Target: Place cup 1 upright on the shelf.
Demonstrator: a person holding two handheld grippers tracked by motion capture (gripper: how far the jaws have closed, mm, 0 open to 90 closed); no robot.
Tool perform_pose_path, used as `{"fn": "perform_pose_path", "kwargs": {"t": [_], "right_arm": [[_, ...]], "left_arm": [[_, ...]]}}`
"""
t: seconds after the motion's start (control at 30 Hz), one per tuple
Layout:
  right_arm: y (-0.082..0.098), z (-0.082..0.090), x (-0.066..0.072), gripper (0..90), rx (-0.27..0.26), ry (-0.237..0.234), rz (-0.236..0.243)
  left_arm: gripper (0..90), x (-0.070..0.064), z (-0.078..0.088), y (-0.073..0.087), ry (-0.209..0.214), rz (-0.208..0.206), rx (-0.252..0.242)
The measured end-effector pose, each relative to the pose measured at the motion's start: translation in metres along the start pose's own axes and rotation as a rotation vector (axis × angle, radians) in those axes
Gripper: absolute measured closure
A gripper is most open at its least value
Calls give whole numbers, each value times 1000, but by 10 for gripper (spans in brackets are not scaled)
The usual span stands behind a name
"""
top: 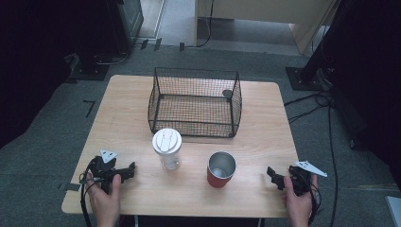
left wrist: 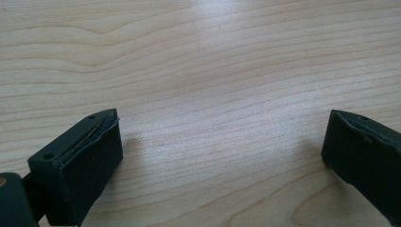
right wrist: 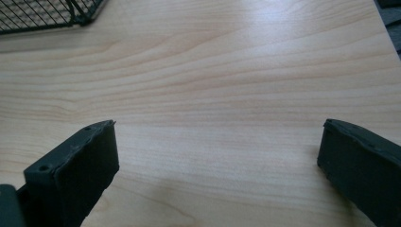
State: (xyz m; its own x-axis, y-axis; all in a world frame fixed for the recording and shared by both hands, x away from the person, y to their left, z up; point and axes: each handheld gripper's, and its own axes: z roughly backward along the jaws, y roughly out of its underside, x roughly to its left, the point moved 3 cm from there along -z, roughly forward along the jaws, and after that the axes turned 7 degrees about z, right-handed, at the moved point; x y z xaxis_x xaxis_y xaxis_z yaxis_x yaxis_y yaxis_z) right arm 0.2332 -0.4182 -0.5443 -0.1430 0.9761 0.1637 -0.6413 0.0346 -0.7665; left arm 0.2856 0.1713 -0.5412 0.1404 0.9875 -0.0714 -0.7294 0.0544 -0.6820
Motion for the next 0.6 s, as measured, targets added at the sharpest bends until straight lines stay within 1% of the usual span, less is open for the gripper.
{"fn": "perform_pose_path", "kwargs": {"t": [0.07, 0.1, 0.13, 0.17, 0.33, 0.47, 0.5, 0.6], "right_arm": [[1, 1, 2, 0, 19, 33, 17], [2, 2, 4, 0, 30, 57, 22], [3, 3, 6, 0, 35, 74, 33], [3, 4, 8, 0, 31, 81, 47], [-2, 13, 18, 0, -2, 57, 72], [-4, 18, 26, 0, -17, 37, 81], [-4, 18, 26, 0, -17, 37, 81], [-9, 23, 36, 0, -33, 9, 108]], "left_arm": [[0, 0, 0, 0, 0, 0, 0], [0, 0, 0, 0, 0, 0, 0], [0, 0, 0, 0, 0, 0, 0], [0, 0, 0, 0, 0, 0, 0], [0, 0, 0, 0, 0, 0, 0], [0, 0, 0, 0, 0, 0, 0], [0, 0, 0, 0, 0, 0, 0], [0, 0, 0, 0, 0, 0, 0]]}}
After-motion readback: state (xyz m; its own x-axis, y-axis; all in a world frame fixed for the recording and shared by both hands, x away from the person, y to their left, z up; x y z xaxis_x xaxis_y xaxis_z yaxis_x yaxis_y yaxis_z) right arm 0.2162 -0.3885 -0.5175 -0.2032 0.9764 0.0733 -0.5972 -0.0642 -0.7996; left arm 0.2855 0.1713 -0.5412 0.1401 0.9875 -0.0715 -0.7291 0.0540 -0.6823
